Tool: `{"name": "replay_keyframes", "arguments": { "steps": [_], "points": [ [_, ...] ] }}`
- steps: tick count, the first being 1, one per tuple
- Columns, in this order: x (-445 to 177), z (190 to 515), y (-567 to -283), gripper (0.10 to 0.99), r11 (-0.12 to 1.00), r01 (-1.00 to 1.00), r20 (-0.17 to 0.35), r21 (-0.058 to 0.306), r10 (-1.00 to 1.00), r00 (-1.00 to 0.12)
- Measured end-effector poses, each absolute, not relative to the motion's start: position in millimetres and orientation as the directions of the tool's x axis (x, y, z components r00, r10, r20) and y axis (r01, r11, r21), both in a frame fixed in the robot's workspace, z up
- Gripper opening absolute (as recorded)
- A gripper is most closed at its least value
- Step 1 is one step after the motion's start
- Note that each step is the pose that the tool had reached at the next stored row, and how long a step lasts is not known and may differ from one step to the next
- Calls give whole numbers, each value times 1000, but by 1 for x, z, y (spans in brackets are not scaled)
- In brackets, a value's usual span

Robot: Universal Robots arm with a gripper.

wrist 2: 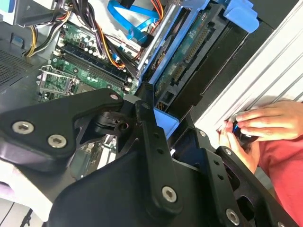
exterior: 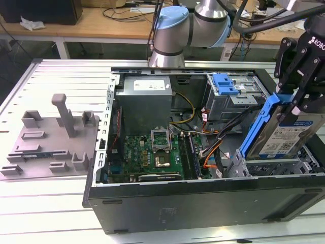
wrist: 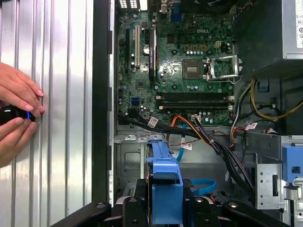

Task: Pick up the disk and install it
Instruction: 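Insert the disk into the insertion slot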

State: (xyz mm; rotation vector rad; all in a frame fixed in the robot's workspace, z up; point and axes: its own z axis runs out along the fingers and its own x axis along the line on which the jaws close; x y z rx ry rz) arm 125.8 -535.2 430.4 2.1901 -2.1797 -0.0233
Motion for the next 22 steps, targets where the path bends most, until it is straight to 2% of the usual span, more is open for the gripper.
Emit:
{"name": "replay_keyframes", "arguments": {
  "steps": [22],
  "points": [
    [126, 396, -543, 376, -4, -999, 26, 47, -1000, 5]
  ]
}}
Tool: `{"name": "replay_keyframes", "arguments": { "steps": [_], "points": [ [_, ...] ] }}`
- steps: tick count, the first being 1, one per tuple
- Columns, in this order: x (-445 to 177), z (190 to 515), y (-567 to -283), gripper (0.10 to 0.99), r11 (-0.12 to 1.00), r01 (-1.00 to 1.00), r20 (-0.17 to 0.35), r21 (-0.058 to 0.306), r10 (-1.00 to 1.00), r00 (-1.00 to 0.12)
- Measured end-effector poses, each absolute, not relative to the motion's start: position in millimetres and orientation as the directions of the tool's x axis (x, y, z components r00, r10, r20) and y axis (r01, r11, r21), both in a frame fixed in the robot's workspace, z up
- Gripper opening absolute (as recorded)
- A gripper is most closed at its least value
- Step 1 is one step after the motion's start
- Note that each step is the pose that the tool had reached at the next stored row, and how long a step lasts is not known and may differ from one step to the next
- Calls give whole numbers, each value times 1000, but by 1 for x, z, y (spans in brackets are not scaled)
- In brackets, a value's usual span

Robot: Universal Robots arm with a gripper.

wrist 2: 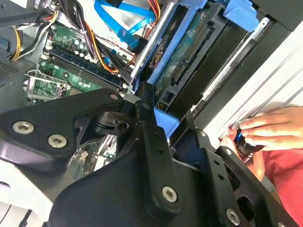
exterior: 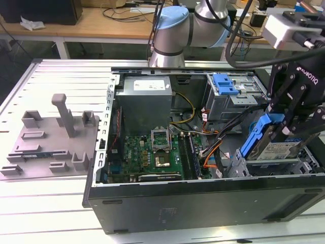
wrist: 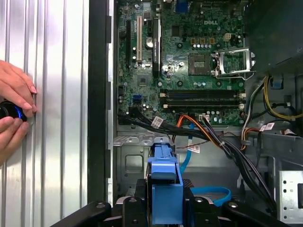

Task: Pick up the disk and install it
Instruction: 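Insert the disk into the insertion slot, then insert the first disk wire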

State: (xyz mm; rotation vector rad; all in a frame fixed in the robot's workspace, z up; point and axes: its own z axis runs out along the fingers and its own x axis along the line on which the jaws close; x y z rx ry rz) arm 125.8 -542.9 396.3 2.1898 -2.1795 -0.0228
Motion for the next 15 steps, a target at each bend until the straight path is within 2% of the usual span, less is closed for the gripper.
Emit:
{"name": "replay_keyframes", "arguments": {
  "steps": [1, 2, 12, 15],
  "points": [
    [126, 396, -544, 376, -4, -999, 26, 47, -1000, 5],
    [126, 396, -544, 443, -4, -999, 26, 47, -1000, 5],
    [126, 396, -544, 443, -4, -999, 26, 47, -1000, 5],
    [126, 396, -537, 443, -3, -999, 56, 47, -998, 6]
  ]
}}
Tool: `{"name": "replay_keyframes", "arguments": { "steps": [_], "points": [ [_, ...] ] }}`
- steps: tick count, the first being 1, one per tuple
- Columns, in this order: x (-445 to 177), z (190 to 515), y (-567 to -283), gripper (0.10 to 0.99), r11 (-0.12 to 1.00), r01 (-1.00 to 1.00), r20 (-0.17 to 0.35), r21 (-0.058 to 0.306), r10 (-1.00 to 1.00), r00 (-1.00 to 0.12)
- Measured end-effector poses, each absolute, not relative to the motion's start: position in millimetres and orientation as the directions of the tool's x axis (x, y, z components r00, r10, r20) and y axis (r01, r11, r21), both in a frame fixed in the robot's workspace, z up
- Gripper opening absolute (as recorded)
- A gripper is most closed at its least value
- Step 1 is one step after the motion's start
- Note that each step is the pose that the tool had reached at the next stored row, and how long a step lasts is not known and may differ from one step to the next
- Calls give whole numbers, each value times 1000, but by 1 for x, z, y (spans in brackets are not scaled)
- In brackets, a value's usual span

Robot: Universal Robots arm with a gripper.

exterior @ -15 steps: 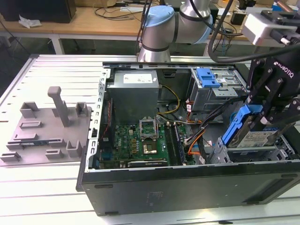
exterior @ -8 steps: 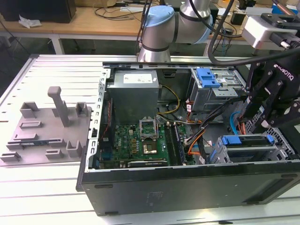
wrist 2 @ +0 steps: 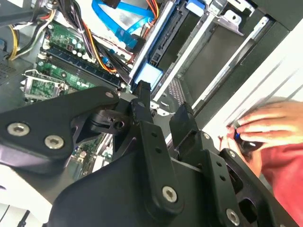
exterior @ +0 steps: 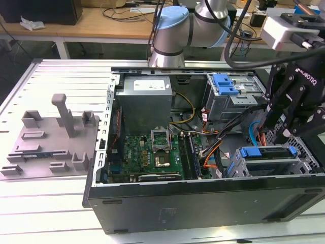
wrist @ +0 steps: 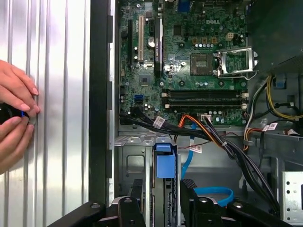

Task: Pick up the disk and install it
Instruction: 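Insert the first disk wire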

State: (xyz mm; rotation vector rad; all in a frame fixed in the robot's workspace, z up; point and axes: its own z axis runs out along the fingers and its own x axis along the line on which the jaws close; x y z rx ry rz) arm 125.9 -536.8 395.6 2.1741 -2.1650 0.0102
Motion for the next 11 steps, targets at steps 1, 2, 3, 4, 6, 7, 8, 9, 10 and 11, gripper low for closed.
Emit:
{"name": "replay_keyframes", "arguments": {
  "steps": [1, 2, 3, 4, 6, 7, 8, 9, 10, 11],
  "points": [
    [126, 396, -534, 443, -3, -999, 68, 47, -998, 6],
    [126, 396, -532, 443, -3, -999, 75, 47, -997, 7],
    [126, 396, -528, 443, -4, -999, 82, 47, -997, 8],
    [126, 396, -526, 443, -6, -999, 86, 47, -996, 10],
    [126, 395, -516, 443, -15, -999, 111, 41, -994, 20],
    [124, 395, -515, 443, -15, -1000, 114, 7, -993, 16],
    [123, 395, -515, 443, -14, -1000, 116, -21, -993, 11],
    [123, 394, -515, 443, -7, -1000, 117, -23, -993, 4],
    [122, 393, -515, 443, 1, -1000, 117, -23, -993, -4],
    [122, 393, -515, 443, 12, -1000, 118, -24, -993, -15]
  ]
}}
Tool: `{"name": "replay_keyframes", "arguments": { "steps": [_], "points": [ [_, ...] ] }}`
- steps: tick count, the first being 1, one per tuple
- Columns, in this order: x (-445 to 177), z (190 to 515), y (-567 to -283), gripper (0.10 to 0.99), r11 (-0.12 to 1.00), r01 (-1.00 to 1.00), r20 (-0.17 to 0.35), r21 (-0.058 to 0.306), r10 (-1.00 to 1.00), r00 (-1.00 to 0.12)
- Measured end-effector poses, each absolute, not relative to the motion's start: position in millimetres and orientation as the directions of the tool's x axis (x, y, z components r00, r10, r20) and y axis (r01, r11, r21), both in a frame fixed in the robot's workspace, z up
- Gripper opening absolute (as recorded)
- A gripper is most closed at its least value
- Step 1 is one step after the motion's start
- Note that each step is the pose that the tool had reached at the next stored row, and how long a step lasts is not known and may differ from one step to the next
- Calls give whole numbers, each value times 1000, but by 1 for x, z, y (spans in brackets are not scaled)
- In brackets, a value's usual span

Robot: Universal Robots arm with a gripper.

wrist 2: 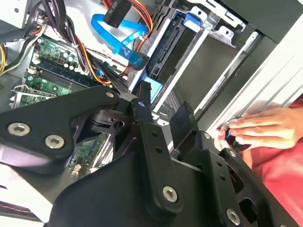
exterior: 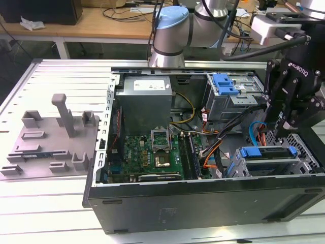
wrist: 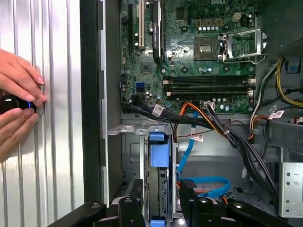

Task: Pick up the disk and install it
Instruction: 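Insert the first disk wire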

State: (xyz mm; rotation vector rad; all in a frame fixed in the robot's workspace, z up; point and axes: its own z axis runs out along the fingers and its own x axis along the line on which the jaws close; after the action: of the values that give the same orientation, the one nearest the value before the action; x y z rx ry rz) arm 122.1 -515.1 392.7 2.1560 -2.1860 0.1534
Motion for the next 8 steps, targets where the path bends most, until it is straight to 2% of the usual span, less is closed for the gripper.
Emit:
{"name": "replay_keyframes", "arguments": {
  "steps": [5, 8],
  "points": [
    [122, 389, -515, 443, 49, -998, 138, -27, -989, -52],
    [122, 388, -501, 443, 48, -998, 197, -30, -979, -53]
  ]
}}
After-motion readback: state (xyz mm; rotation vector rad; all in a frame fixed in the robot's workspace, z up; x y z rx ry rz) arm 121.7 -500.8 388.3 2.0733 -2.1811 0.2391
